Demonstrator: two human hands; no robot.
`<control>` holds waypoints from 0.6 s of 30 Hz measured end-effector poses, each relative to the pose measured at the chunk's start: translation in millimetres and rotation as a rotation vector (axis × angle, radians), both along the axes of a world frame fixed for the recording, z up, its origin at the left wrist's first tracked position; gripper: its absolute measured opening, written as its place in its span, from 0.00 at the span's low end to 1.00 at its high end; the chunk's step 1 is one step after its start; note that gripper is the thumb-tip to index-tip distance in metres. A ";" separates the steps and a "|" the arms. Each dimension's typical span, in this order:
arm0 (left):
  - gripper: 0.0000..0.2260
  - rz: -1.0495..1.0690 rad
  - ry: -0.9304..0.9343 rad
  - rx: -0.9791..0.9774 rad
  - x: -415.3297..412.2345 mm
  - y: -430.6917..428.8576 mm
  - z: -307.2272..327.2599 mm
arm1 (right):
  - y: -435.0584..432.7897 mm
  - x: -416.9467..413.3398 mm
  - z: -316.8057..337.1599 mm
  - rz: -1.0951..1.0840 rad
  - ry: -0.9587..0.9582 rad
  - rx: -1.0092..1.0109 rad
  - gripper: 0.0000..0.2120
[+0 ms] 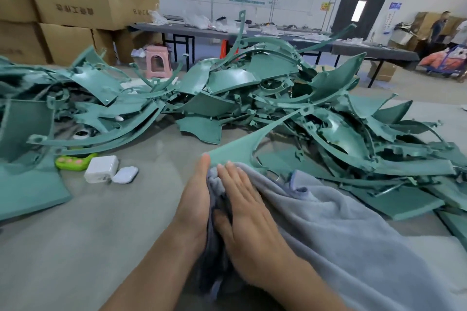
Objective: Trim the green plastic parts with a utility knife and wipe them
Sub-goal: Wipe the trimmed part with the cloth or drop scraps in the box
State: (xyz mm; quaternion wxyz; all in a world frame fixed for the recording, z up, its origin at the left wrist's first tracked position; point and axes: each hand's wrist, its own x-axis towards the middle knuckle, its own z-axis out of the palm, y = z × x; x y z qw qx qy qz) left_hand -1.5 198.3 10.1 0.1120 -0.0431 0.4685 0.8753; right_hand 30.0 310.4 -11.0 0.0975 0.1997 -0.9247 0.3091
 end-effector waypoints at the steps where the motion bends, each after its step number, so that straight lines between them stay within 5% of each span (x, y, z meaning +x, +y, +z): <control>1: 0.19 -0.007 0.060 -0.094 1.0 -0.2 -4.1 | 1.7 -6.8 3.2 -0.004 0.039 0.000 0.34; 3: 0.20 0.020 0.113 -0.167 2.1 1.5 -9.8 | 0.8 -20.3 7.3 -0.027 0.095 -0.050 0.33; 8: 0.24 0.137 0.042 0.156 1.8 8.6 1.0 | -14.8 -43.9 3.6 -0.062 0.167 -0.174 0.31; 13: 0.17 0.364 0.057 -0.012 1.8 9.5 3.1 | -25.6 -60.7 7.9 -0.073 0.226 -0.164 0.31; 18: 0.13 0.581 0.070 -0.292 8.2 16.7 3.4 | -14.6 -83.3 39.5 -0.290 0.219 -0.064 0.10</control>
